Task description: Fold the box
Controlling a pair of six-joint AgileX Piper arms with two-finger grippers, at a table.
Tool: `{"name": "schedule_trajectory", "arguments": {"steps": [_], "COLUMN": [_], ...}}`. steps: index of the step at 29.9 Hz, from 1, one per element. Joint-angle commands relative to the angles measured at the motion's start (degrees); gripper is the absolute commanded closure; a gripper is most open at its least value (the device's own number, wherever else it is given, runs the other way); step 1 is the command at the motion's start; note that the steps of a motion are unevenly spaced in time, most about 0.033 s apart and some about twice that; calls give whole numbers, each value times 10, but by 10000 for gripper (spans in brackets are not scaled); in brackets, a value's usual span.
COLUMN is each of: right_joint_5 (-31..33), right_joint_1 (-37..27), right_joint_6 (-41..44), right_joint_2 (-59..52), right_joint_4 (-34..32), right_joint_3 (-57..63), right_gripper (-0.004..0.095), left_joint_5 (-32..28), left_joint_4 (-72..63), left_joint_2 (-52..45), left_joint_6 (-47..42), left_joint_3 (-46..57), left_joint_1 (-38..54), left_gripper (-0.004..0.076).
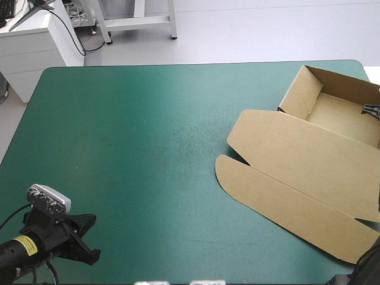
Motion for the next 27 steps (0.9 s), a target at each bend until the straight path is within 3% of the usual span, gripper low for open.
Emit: {"name": "schedule_trajectory", "arguments": {"steps": [1, 4, 6, 10, 14, 17, 19, 20, 23, 27], "right_joint_5": [14, 14, 14, 14, 14, 14, 14, 14, 14, -24], "right_joint_1": [-4, -4, -4, -4, -3, -3, -3, 0, 20, 74], "right_joint_6": [-13, -23, -23, -23, -69, -82, -83, -89, -111, -146], "right_joint_2": [-32, -39, -52, -93, -155, -203, -235, -257, -308, -394], "right_joint_4": [0, -1, 1, 33, 140, 202, 226, 236, 258, 287], "right_joint_3": [-21, -20, -20, -19, -18, -13, -4, 6, 60, 153], "right_gripper": [510, 265, 153, 138, 174, 297, 469, 613, 926, 907], "left_joint_5": [-36, -36, -36, -38, -42, -44, -45, -45, -51, -52], "left_joint_4": [-13, -13, -13, -13, -13, -13, -13, -13, -13, -14], "left_joint_2": [3, 3, 3, 3, 3, 3, 3, 3, 3, 3], "left_joint_6": [0, 0, 0, 0, 0, 0, 0, 0, 0, 0], "left_joint_3": [-13, -13, -13, -13, -13, -13, -13, -13, -7, -5], "left_joint_1": [-1, -1, -1, -1, -1, -1, -1, -1, -1, -1], "left_gripper": [732, 732, 732, 732, 732, 732, 732, 732, 732, 732]}}
